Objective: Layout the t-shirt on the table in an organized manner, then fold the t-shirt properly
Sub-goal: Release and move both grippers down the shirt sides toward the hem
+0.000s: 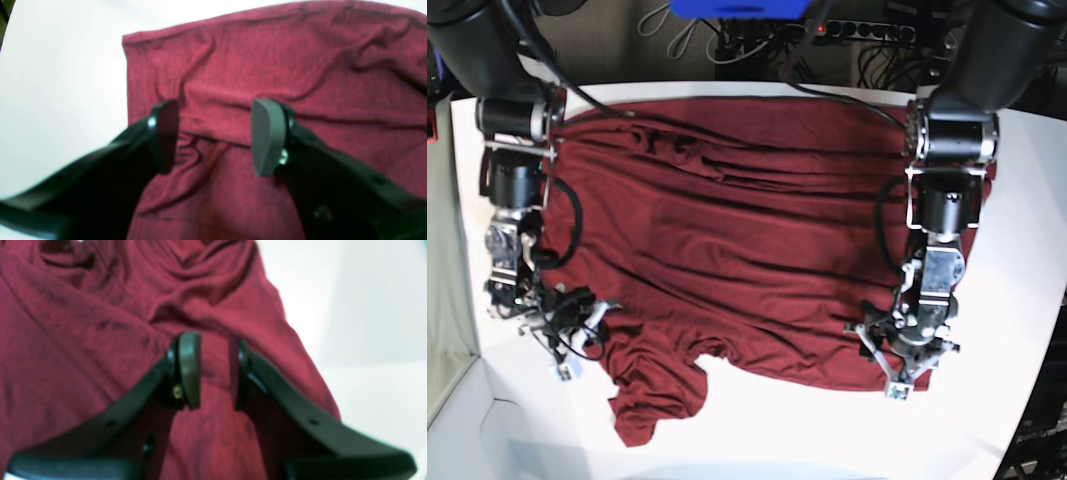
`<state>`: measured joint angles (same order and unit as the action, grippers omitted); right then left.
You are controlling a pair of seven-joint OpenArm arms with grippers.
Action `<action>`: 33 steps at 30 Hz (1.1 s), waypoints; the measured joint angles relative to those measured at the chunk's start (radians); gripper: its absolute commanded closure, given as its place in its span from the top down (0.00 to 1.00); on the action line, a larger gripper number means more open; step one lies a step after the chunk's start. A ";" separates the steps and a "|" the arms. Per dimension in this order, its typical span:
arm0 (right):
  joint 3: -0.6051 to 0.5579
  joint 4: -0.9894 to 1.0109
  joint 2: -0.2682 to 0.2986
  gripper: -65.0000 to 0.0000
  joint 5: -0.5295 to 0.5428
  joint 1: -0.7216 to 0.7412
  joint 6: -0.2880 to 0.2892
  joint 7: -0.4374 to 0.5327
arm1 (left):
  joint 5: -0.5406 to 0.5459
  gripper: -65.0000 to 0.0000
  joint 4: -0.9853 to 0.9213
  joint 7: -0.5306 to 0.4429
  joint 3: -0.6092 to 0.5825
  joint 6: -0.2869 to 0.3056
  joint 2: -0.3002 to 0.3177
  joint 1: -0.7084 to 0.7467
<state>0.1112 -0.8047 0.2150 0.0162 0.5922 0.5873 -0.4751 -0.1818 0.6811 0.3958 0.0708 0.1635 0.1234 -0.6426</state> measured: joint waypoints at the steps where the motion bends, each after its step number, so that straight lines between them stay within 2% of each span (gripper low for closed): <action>1: -0.005 0.049 -0.005 0.21 0.000 0.025 0.000 0.024 | 0.000 0.52 0.000 -0.002 0.000 0.000 -0.002 -0.001; 8: -0.011 0.379 -0.024 0.21 -0.002 0.113 -0.001 0.236 | 0.004 0.52 0.000 0.008 0.002 0.005 0.019 0.069; 12: -0.011 0.436 -0.018 0.21 -0.001 0.113 -0.011 0.309 | 0.007 0.52 -0.002 0.005 0.002 0.004 0.031 0.083; 13: -0.012 0.442 -0.018 0.21 -0.001 0.113 -0.035 0.325 | 0.007 0.52 0.000 -0.002 0.002 0.004 0.029 0.083; 15: -0.014 0.453 -0.019 0.21 0.000 0.113 -0.119 0.364 | 0.007 0.52 0.000 -0.005 0.002 0.005 0.026 0.086; 20: -0.013 0.518 0.005 0.21 0.006 0.114 -0.213 0.488 | 0.020 0.52 0.007 -0.027 0.002 0.006 0.048 0.115; 25: -0.013 0.524 0.001 0.21 -0.135 0.119 -0.295 0.525 | 0.019 0.52 0.034 -0.062 0.005 0.000 0.054 0.154; 28: -0.013 0.525 -0.007 0.21 -0.175 0.118 -0.344 0.542 | 0.026 0.52 0.079 -0.069 0.005 0.000 0.062 0.195; 33: -0.013 0.526 -0.014 0.21 -0.249 0.116 -0.484 0.574 | 0.029 0.52 0.159 -0.084 0.006 -0.002 0.076 0.267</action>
<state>0.0978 -0.2783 0.2008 -0.2333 0.7082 0.1036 0.0990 -0.1532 0.8402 0.3119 0.0765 0.1612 0.1993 -0.3752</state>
